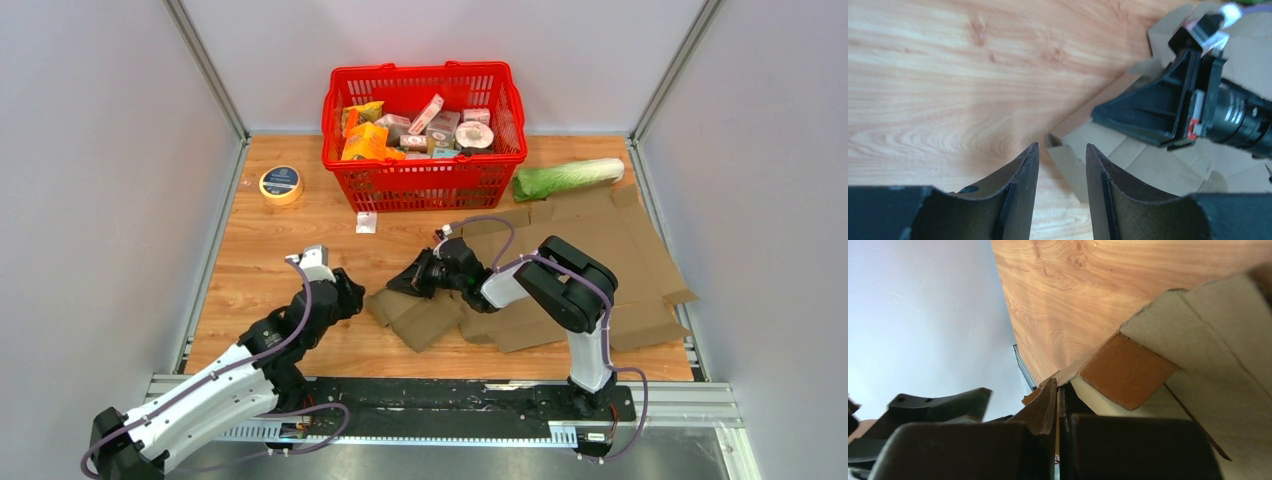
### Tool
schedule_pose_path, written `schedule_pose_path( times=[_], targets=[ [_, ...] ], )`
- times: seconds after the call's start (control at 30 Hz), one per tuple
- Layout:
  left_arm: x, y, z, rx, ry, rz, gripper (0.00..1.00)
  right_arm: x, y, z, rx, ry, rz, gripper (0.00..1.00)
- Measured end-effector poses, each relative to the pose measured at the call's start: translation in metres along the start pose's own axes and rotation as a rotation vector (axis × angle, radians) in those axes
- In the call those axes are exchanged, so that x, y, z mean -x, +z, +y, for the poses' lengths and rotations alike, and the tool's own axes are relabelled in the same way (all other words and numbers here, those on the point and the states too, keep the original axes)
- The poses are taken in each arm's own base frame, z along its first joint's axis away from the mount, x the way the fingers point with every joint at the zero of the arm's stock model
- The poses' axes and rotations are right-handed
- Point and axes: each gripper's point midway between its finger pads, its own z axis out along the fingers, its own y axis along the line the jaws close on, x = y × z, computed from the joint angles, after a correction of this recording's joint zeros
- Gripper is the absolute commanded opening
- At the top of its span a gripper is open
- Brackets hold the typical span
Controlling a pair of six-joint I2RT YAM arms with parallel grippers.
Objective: Fold the paper box
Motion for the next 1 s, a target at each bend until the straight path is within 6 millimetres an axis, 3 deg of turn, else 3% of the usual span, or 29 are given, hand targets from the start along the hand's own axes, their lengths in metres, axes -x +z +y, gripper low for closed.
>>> schedule_pose_path(
  times=[0.2, 0.3, 0.6, 1.0],
  targets=[
    [-0.036, 0.000, 0.005, -0.037, -0.037, 0.116, 0.50, -0.001, -0.001, 0.005, 0.014, 0.004, 0.007, 0.00],
    [-0.044, -0.001, 0.004, -0.055, -0.056, 0.143, 0.50, -0.001, -0.001, 0.008, 0.026, 0.014, 0.009, 0.00],
    [-0.048, 0.000, -0.005, -0.105, -0.078, 0.154, 0.47, 0.000, -0.002, 0.019, 0.060, 0.041, 0.008, 0.00],
    [-0.047, 0.005, 0.009, -0.051, 0.008, 0.130, 0.47, 0.004, -0.004, 0.037, 0.103, 0.057, 0.006, 0.00]
  ],
)
